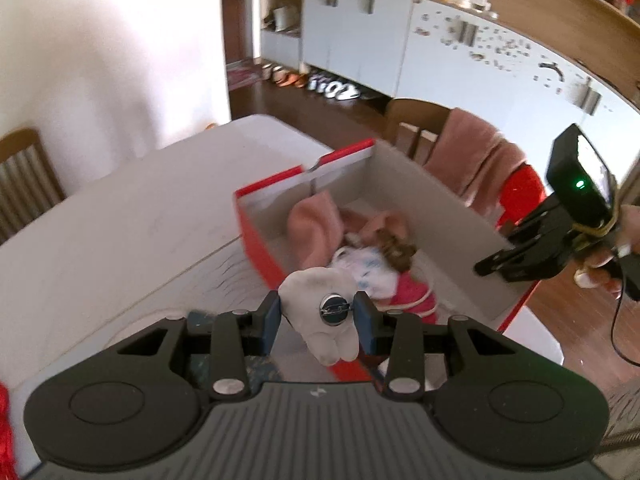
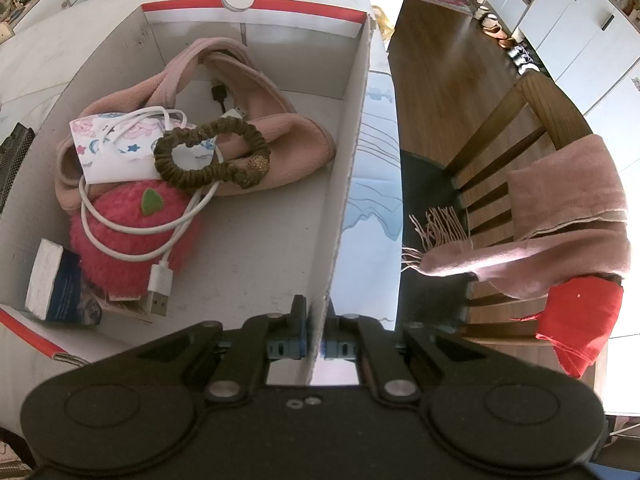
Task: Organize objects
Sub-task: 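Carry the plush tooth over the box with the left gripper, then lower the plush tooth into the box and open the left gripper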
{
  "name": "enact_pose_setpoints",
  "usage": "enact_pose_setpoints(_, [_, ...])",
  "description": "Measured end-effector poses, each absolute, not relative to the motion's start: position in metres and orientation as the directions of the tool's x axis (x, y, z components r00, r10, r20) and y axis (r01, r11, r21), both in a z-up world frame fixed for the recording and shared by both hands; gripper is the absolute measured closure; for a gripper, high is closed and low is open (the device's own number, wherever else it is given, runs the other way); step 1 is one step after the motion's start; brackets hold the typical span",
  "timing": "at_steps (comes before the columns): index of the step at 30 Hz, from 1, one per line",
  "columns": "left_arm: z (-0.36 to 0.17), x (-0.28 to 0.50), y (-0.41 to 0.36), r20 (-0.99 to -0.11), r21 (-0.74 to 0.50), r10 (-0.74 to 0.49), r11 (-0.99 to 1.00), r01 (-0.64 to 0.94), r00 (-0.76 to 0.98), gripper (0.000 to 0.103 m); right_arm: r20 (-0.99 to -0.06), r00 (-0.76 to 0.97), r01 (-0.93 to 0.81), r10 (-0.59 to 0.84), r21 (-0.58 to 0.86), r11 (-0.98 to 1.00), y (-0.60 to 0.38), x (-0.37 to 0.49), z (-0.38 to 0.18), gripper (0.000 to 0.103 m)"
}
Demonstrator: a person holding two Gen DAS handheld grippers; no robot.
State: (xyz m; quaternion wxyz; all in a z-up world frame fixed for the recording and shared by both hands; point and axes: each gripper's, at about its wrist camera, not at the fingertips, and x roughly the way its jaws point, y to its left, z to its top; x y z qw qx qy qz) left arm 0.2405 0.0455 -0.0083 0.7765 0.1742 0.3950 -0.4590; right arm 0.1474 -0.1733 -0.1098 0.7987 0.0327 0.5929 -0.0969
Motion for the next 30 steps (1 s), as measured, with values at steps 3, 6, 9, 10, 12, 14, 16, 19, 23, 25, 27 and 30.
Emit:
enact_pose_setpoints(3, [-0.006, 0.238, 0.026, -0.767, -0.077, -0.587, 0.487, 0.870, 0.260, 0.065, -0.953, 0.280, 0.194, -0.114, -0.060, 0.979, -0.174, 0.147, -0.110, 0.099])
enact_pose_setpoints(6, [-0.008, 0.236, 0.005, -0.765, -0.065, -0.593, 0.458, 0.886, 0.250, 0.065, -0.953, 0.281, 0.194, -0.114, -0.060, 0.979, -0.173, 0.147, -0.110, 0.099])
enact_pose_setpoints(9, [-0.012, 0.235, -0.018, -0.772, -0.048, -0.588, 0.433, 0.900, 0.242, 0.065, -0.953, 0.281, 0.193, -0.113, -0.059, 0.979, -0.174, 0.147, -0.110, 0.099])
enact_pose_setpoints(10, [-0.014, 0.235, -0.024, -0.775, -0.040, -0.584, 0.425, 0.904, 0.240, 0.065, -0.953, 0.281, 0.194, -0.113, -0.059, 0.979, -0.173, 0.147, -0.110, 0.099])
enact_pose_setpoints(12, [-0.018, 0.235, -0.036, -0.782, -0.028, -0.577, 0.411, 0.911, 0.236, 0.065, -0.953, 0.281, 0.194, -0.113, -0.059, 0.979, -0.173, 0.147, -0.110, 0.099])
enact_pose_setpoints(14, [-0.025, 0.234, -0.050, -0.790, -0.022, -0.570, 0.394, 0.919, 0.225, 0.065, -0.953, 0.282, 0.194, -0.112, -0.058, 0.979, -0.174, 0.147, -0.110, 0.099])
enact_pose_setpoints(16, [-0.032, 0.233, -0.062, -0.800, -0.014, -0.559, 0.382, 0.924, 0.219, 0.065, -0.953, 0.281, 0.194, -0.111, -0.057, 0.979, -0.174, 0.147, -0.110, 0.099])
enact_pose_setpoints(19, [-0.041, 0.234, -0.075, -0.807, 0.000, -0.549, 0.371, 0.929, 0.219, 0.065, -0.953, 0.283, 0.195, -0.108, -0.053, 0.979, -0.174, 0.147, -0.110, 0.099])
enact_pose_setpoints(23, [-0.054, 0.242, -0.090, -0.818, 0.032, -0.521, 0.383, 0.923, 0.244, 0.065, -0.952, 0.285, 0.195, -0.108, -0.053, 0.979, -0.174, 0.147, -0.109, 0.099])
enact_pose_setpoints(25, [-0.062, 0.248, -0.098, -0.827, 0.053, -0.497, 0.397, 0.916, 0.263, 0.065, -0.953, 0.285, 0.195, -0.106, -0.051, 0.980, -0.174, 0.147, -0.110, 0.099])
enact_pose_setpoints(27, [-0.071, 0.255, -0.103, -0.840, 0.061, -0.471, 0.412, 0.909, 0.270, 0.065, -0.953, 0.284, 0.194, -0.106, -0.051, 0.980, -0.174, 0.147, -0.110, 0.099])
enact_pose_setpoints(30, [-0.081, 0.263, -0.110, -0.857, 0.061, -0.442, 0.428, 0.902, 0.267, 0.065, -0.953, 0.283, 0.196, -0.107, -0.052, 0.979, -0.174, 0.147, -0.110, 0.099])
